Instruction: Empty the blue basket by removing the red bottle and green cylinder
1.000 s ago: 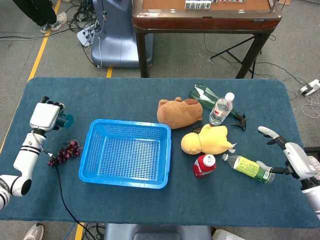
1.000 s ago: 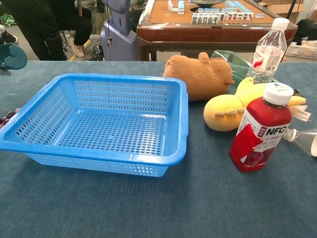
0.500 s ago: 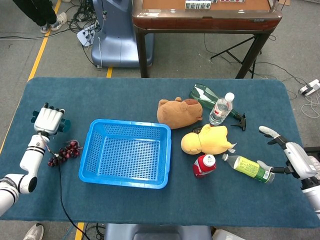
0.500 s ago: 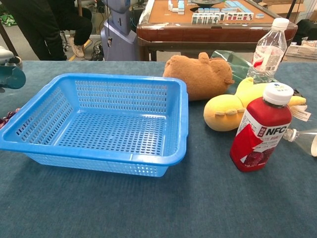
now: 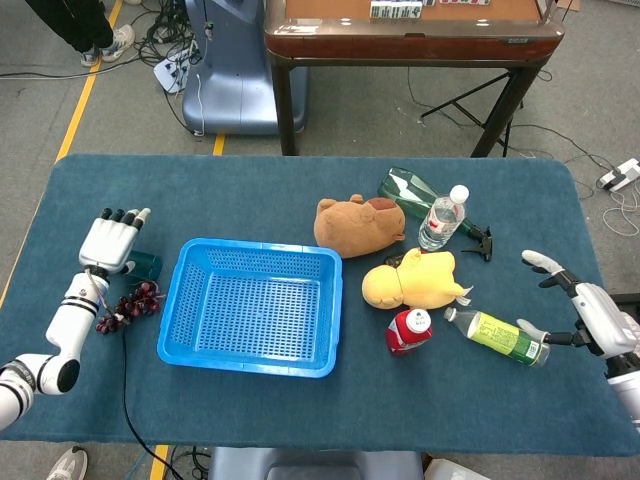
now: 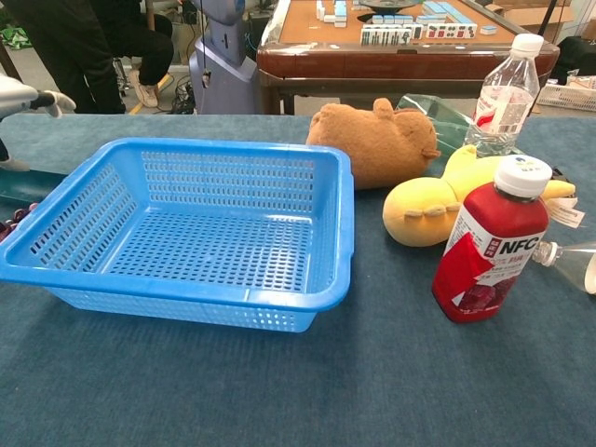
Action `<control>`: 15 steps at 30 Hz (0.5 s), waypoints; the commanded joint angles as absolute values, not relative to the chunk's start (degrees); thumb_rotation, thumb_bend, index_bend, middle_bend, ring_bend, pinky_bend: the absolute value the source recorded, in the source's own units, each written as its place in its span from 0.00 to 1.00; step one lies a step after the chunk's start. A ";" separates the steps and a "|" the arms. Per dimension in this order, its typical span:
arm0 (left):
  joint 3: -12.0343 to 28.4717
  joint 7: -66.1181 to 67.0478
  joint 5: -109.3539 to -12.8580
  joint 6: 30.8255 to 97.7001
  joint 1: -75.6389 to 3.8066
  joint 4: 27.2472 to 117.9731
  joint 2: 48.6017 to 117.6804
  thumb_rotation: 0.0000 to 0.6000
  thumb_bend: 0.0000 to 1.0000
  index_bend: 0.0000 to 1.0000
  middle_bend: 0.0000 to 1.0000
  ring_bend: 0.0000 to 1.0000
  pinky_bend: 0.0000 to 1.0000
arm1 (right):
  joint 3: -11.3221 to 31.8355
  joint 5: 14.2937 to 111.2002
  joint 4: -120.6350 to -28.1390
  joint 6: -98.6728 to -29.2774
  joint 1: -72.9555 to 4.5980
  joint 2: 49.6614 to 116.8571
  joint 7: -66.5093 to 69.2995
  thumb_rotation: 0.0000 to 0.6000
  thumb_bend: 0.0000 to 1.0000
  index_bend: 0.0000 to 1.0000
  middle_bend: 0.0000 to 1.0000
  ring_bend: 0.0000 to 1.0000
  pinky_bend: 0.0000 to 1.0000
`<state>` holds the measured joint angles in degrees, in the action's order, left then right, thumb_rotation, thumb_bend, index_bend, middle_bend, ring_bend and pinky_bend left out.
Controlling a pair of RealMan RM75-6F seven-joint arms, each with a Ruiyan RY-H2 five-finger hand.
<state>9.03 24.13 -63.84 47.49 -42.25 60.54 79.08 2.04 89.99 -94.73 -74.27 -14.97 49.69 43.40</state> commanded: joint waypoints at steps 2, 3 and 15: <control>12.10 19.76 -63.34 55.15 -39.04 70.47 74.54 1.00 0.21 0.11 0.17 0.17 0.17 | 1.94 89.97 -94.64 -74.19 -14.86 49.52 43.40 1.00 0.20 0.12 0.17 0.18 0.28; 12.36 19.21 -63.31 56.29 -38.42 72.12 73.88 1.00 0.21 0.12 0.17 0.17 0.17 | 1.92 90.00 -94.63 -74.27 -14.80 49.45 43.28 1.00 0.20 0.12 0.17 0.18 0.28; 10.94 13.45 -64.19 69.67 -27.00 92.70 63.97 1.00 0.21 0.16 0.17 0.17 0.17 | 2.01 86.61 -96.49 -77.67 -11.41 49.53 24.64 1.00 0.29 0.12 0.18 0.18 0.28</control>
<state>11.56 15.52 -63.22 66.91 -29.59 90.08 65.93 2.01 88.08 -95.40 -76.38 -12.78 49.58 30.38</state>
